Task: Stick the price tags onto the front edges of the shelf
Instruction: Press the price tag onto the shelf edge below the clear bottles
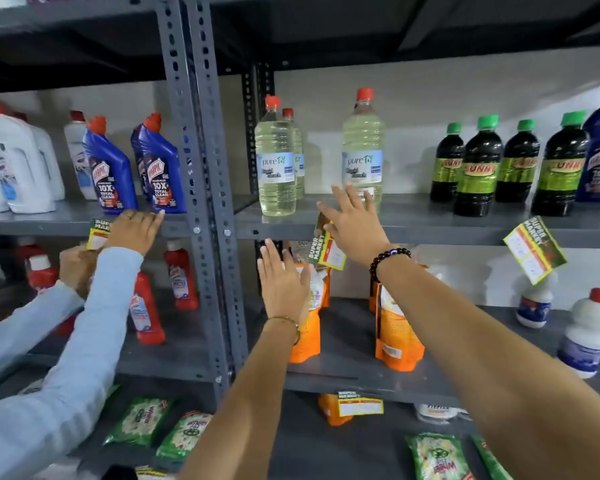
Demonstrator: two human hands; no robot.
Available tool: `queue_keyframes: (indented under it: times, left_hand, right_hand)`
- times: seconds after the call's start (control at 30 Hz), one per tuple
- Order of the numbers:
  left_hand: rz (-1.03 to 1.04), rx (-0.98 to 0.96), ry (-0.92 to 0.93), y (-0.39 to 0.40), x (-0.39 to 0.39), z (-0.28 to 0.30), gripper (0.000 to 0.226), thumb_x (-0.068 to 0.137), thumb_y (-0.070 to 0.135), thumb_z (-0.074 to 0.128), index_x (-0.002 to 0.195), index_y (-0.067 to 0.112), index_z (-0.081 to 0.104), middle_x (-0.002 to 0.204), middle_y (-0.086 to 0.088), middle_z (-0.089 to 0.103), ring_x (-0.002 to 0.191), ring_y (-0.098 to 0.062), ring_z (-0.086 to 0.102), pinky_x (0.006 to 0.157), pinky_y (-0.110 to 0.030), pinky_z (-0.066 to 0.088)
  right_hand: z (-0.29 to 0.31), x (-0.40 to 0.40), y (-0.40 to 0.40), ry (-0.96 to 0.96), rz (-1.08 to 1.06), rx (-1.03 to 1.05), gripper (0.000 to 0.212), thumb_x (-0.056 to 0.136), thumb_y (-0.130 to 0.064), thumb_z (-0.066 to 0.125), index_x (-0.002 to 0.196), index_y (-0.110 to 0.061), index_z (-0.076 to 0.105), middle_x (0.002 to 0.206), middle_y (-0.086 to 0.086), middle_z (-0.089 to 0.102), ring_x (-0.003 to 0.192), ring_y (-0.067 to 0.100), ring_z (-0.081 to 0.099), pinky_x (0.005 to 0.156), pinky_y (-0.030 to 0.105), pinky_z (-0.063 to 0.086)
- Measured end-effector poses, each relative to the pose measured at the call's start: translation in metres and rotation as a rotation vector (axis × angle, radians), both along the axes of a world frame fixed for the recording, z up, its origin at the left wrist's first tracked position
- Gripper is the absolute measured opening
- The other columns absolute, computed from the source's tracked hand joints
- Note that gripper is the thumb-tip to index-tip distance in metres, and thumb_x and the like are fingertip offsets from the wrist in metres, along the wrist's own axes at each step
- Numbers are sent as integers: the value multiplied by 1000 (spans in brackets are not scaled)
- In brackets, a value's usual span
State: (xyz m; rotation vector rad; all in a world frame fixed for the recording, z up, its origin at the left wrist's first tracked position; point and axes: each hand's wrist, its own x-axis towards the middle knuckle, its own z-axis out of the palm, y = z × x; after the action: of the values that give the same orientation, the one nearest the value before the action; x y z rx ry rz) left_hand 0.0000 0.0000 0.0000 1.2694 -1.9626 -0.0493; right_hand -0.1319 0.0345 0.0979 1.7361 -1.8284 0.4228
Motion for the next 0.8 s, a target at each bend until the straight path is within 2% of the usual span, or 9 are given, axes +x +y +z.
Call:
queue_keyframes:
  times: [0.13,0.27,0.4,0.5,0.67,0.8]
  left_hand:
    - [-109,27,55,-18,-2,-6,47,100,34,38,136,4,42,158,-19,-7,147,-31,-5,122,-41,0]
    - [-224,27,201,-29,-10,-5,31,97,27,46,112,5,63,159,-19,-3,148,-31,-2,121,-42,0]
    - [-240,51,288,-33,-16,-1,24,96,24,49,97,5,64,159,-17,0,148,-30,-3,121,-39,-1]
    - [-221,68,345,-32,-18,4,17,96,18,49,96,7,63,159,-16,2,148,-28,-3,120,-36,-2]
    - [-191,-27,330,-29,-11,14,18,95,10,45,90,2,61,157,-21,12,147,-35,4,122,-42,5]
    - [-221,-120,316,-40,6,23,14,90,5,48,81,2,57,155,-21,20,146,-36,7,121,-43,4]
  right_hand:
    - [-2,10,-18,-31,-103,0,38,98,-20,41,136,-22,40,158,17,12,146,36,3,118,60,9]
    - [-2,12,-27,-44,-135,-56,28,97,-18,45,124,-16,54,155,16,22,146,35,10,118,58,12]
    - [0,17,-32,-60,-138,-91,24,94,-17,50,115,-13,60,150,14,33,144,32,17,118,55,16]
    - [2,18,-32,-53,-141,-127,22,93,-17,52,112,-11,62,145,14,41,142,31,24,117,54,19]
    - [-2,14,-23,-21,-142,-112,23,93,-17,51,114,-9,57,141,12,45,139,30,29,116,51,21]
    - [-10,7,-14,-174,-78,-221,16,90,-13,54,103,-6,61,127,12,56,127,29,43,111,47,28]
